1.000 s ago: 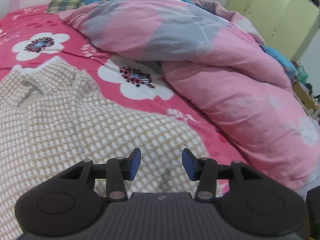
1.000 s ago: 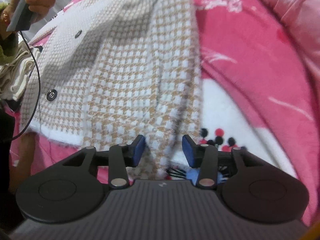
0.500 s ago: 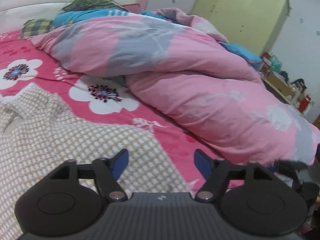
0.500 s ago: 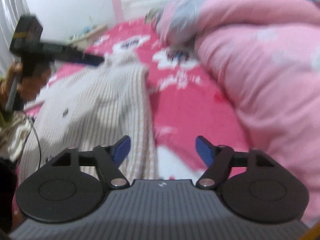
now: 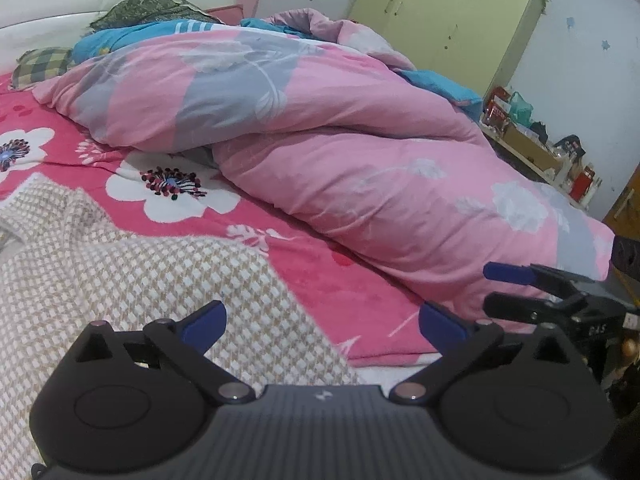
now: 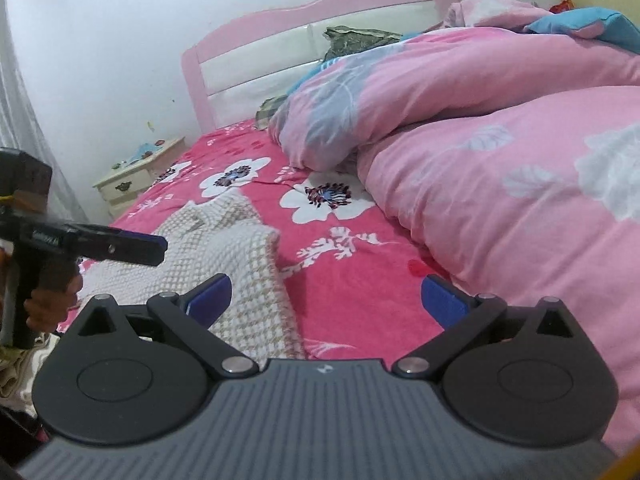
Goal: Fold clothes
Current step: 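Open both grippers and release the cardigan onto the bed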
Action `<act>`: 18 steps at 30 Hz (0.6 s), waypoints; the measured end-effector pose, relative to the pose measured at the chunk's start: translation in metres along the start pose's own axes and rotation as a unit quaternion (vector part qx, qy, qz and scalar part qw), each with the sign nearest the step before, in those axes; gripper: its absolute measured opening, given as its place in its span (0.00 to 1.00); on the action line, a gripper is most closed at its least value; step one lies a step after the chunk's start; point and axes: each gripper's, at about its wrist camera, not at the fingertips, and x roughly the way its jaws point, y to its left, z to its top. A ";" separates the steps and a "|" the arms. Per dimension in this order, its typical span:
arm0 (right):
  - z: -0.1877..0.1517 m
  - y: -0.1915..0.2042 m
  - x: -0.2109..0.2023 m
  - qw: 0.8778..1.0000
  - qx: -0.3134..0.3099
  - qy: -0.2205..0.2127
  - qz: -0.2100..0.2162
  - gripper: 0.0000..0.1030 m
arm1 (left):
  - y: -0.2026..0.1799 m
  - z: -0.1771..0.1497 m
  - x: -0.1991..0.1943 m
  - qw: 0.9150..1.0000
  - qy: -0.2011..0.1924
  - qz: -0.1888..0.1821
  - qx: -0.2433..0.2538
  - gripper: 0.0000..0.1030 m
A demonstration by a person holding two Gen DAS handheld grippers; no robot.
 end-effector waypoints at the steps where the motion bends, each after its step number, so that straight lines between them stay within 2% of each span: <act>1: 0.000 0.001 0.002 1.000 -0.002 0.001 0.004 0.99 | 0.000 -0.001 0.000 1.000 0.000 0.000 0.000 1.00; 7: 0.003 0.003 0.012 1.000 0.010 0.001 0.013 0.99 | 0.007 -0.005 0.003 1.000 0.008 0.000 -0.013 1.00; 13: 0.033 -0.004 0.042 0.995 0.089 -0.017 0.032 0.99 | 0.007 -0.009 0.005 0.999 0.011 0.032 0.024 1.00; 16: 0.046 -0.005 0.073 0.993 0.115 0.005 0.030 0.99 | 0.012 -0.013 0.009 0.998 0.020 0.049 0.023 1.00; 18: 0.049 -0.007 0.097 0.991 0.127 0.034 0.039 0.98 | 0.022 -0.016 0.013 0.998 0.025 0.054 0.009 1.00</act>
